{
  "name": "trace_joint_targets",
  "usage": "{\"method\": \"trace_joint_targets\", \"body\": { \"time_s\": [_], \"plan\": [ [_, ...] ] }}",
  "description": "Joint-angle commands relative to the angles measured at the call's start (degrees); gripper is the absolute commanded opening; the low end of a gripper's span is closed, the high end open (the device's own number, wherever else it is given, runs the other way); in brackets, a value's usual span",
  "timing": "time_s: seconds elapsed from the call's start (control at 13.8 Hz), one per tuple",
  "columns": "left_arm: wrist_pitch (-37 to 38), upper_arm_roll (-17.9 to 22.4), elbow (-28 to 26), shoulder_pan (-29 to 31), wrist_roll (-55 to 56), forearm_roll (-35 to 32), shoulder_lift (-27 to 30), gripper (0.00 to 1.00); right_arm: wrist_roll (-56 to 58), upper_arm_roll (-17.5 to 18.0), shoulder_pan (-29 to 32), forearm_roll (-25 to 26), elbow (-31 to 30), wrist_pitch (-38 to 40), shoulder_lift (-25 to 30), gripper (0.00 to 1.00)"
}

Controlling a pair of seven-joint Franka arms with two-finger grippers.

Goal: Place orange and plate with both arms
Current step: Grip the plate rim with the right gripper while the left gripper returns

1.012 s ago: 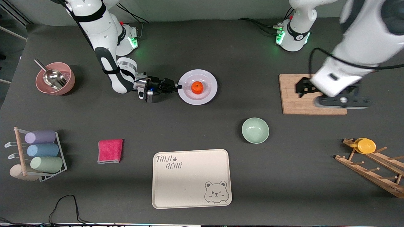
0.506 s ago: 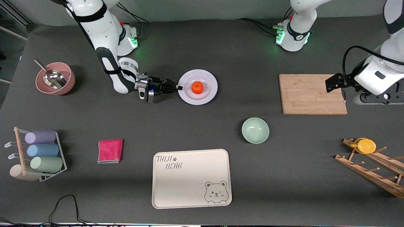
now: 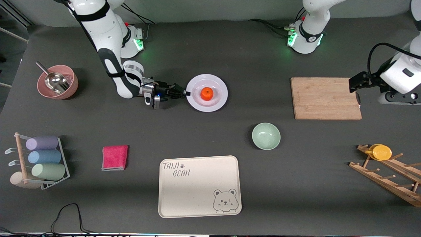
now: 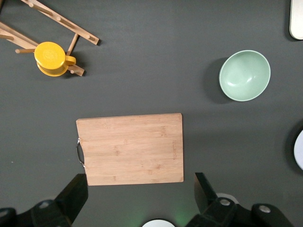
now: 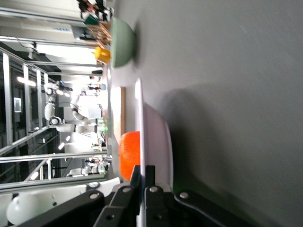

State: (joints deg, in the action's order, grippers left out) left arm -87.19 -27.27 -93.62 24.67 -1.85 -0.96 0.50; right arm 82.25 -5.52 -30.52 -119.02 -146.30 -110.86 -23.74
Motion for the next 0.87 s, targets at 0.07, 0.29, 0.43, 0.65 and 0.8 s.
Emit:
{"method": "trace_joint_targets", "body": {
  "time_s": [0.07, 0.29, 0.43, 0.65, 0.8],
  "plan": [
    [0.35, 13.34, -2.0, -10.05, -5.09, 1.4, 2.05, 1.0, -9.89, 0.25, 3.53, 5.8, -1.97, -0.32, 12.64, 0.0],
    [0.0, 22.13, -2.18, -19.63, -5.09, 1.31, 2.14, 1.0, -16.4, 0.25, 5.46, 9.84, -1.88, -0.32, 18.36, 0.0],
    [-0.52, 27.51, -2.18, -25.88, -5.01, 1.22, 2.14, 1.0, -17.83, 0.16, 6.78, 11.08, -1.1, -0.32, 18.64, 0.0],
    [-1.05, 27.44, -2.0, -26.08, -5.01, 0.79, 2.14, 1.0, -17.92, -0.1, 7.66, 11.26, 5.99, -0.32, 12.7, 0.0],
    [-0.97, 27.44, -2.18, -25.91, -5.01, 0.78, 2.31, 1.0, -20.01, -0.19, 8.63, 11.26, 14.25, -0.32, 5.93, 0.0]
  ]
}}
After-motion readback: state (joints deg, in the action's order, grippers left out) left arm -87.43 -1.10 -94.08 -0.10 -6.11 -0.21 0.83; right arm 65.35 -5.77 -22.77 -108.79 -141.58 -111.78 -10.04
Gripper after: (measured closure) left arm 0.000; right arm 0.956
